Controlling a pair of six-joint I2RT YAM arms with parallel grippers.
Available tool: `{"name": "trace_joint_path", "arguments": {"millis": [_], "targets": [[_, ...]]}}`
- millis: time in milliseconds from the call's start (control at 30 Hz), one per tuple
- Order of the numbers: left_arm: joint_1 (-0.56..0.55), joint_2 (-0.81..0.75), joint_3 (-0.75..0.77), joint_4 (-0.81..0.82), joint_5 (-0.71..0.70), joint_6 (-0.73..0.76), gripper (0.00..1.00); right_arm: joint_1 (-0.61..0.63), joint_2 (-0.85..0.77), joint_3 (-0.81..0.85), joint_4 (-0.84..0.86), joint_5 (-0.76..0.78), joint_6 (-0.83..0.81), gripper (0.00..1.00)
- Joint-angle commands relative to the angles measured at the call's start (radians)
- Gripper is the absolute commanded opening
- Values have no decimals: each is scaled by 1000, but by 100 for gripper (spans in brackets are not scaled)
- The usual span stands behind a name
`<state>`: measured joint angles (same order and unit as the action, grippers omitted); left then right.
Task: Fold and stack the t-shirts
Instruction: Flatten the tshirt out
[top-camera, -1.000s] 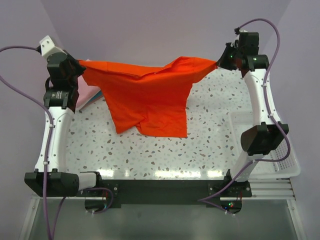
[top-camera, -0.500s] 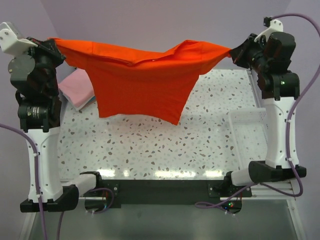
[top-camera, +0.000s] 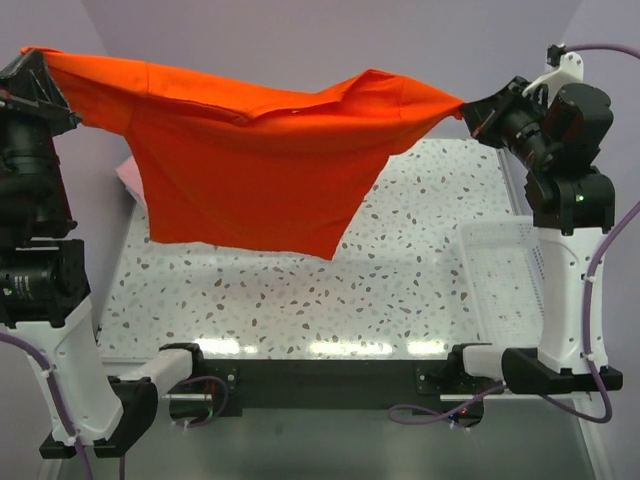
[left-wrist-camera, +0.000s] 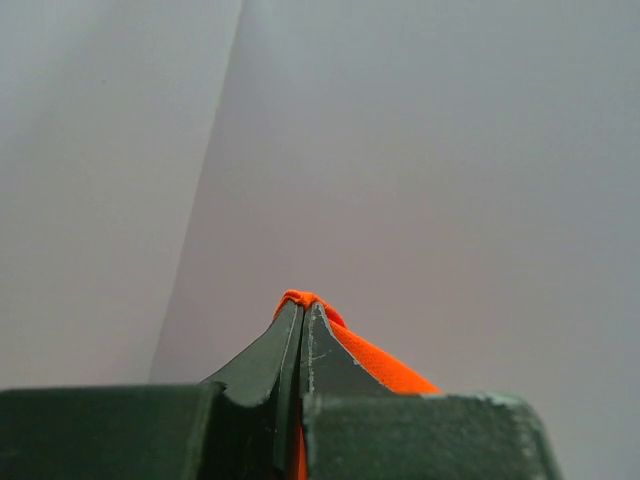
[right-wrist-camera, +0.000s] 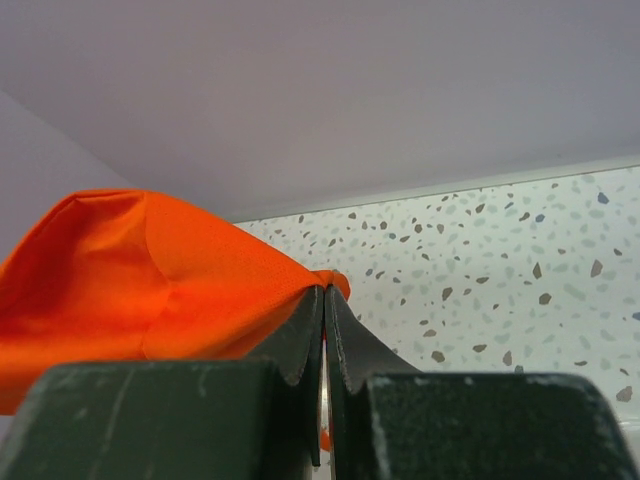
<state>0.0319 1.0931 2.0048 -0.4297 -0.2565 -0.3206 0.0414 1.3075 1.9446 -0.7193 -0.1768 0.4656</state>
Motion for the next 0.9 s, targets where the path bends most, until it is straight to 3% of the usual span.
{"name": "trace_joint_path", "arguments": {"millis": [0,200,367,500,567,600,633,667,767,867], "targets": [[8,34,87,-1,56,64,0,18,-68,-65,52,-30,54,0],[2,192,-65,141,369,-93,0,31,-131,-222,17,11,73,0],[-223,443,-86,265,338,-23,0,29,-178,-396,-11,86,74,0],[-300,764,84,299,347,-52,0,31,-218,-521,-31,221,59,0],[-332,842,124,324,333,-52,0,31,-229,-587,-35,250,50,0],[-339,913,159,338,332,-57,5,29,-231,-605,-37,260,45,0],[-354,942,178,336,327,-57,17,32,-229,-619,-43,272,41,0],[-359,965,192,333,324,-57,52,29,-229,-642,-46,275,39,0],[-382,981,174,293,297,-61,93,29,-221,-677,-35,272,36,0],[-409,874,7,290,280,-63,96,31,-205,-700,-22,255,31,0]]}}
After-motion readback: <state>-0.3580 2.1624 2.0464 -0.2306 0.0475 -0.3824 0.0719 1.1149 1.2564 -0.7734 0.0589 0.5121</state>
